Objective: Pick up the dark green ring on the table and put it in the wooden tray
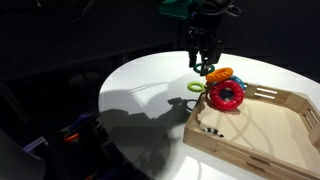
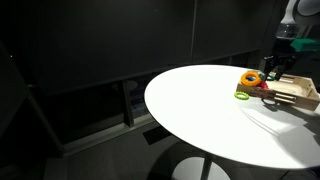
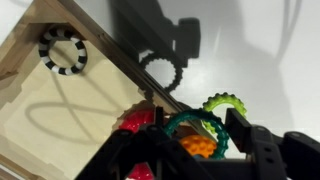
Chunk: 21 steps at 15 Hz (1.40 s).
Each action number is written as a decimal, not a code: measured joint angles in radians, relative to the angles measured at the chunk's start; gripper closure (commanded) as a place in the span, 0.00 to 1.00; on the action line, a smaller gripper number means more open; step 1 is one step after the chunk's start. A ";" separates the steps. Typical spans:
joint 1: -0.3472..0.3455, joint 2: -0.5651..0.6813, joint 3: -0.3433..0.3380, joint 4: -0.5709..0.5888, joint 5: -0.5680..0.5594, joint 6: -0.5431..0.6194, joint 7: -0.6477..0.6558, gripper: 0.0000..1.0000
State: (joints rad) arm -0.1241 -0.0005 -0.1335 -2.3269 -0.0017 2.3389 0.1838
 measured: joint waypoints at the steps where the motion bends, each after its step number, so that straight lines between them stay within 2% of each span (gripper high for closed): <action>1: -0.012 0.004 -0.011 0.012 0.008 -0.010 0.008 0.62; 2: -0.022 0.008 -0.022 0.024 0.018 -0.020 0.014 0.61; 3: -0.032 0.012 -0.031 0.033 0.026 -0.026 0.021 0.12; 4: -0.040 0.018 -0.040 0.043 0.031 -0.030 0.028 0.11; 5: -0.047 0.023 -0.047 0.052 0.034 -0.035 0.034 0.04; 8: -0.055 0.032 -0.057 0.068 0.047 -0.057 0.041 0.00; 14: -0.047 0.020 -0.045 0.095 0.092 -0.216 -0.078 0.00; 21: -0.003 -0.040 -0.002 0.134 -0.002 -0.355 -0.098 0.00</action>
State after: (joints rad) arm -0.1267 -0.0402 -0.1357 -2.1931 -0.0039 1.9834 0.0860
